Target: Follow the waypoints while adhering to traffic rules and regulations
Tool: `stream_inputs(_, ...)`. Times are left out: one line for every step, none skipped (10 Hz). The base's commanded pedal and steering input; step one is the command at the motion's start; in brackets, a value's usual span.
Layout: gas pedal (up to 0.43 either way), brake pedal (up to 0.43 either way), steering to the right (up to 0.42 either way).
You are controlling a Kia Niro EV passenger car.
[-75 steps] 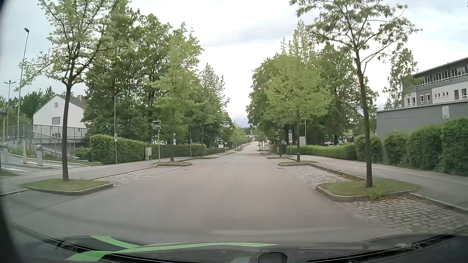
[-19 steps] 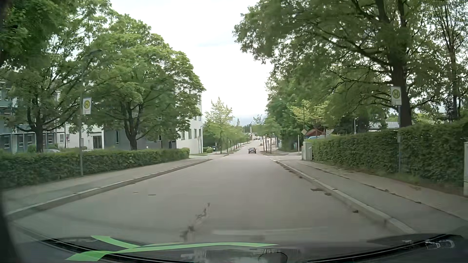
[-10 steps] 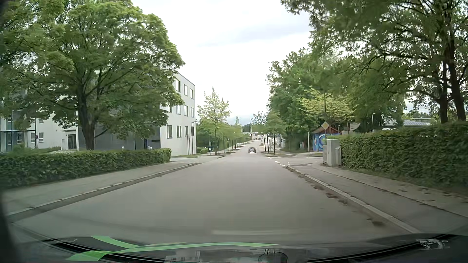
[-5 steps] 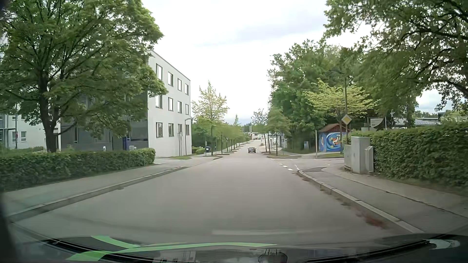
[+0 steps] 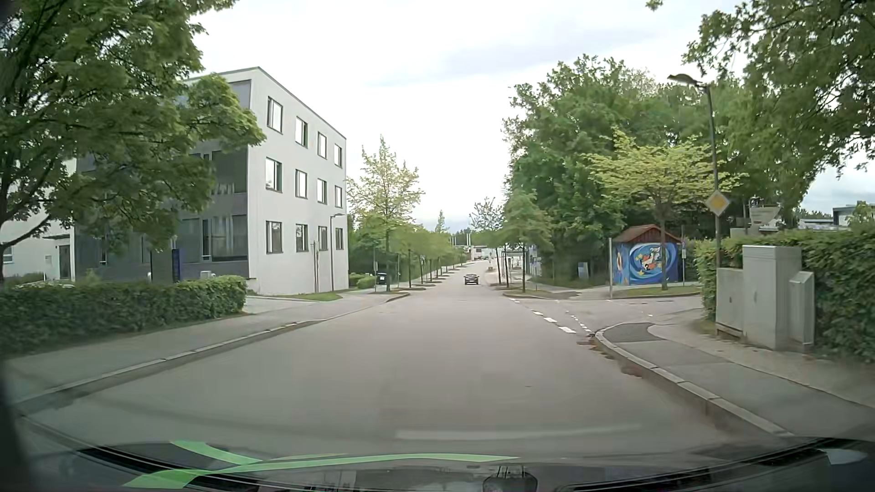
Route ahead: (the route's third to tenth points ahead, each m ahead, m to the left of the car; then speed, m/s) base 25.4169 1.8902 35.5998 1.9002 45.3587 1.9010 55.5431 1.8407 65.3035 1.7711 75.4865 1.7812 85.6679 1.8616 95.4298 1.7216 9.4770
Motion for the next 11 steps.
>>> stream_inputs(0.008, 0.0, -0.003)
stream_inputs(0.008, 0.0, -0.002)
stream_inputs(0.008, 0.0, -0.002)
stream_inputs(0.008, 0.0, -0.002)
stream_inputs(0.008, 0.0, -0.003)
stream_inputs(0.008, 0.0, -0.002)
stream_inputs(0.008, 0.0, -0.002)
stream_inputs(0.008, 0.0, -0.002)
stream_inputs(0.008, 0.0, -0.002)
stream_inputs(0.008, 0.0, -0.002)
stream_inputs(0.008, 0.0, -0.002)
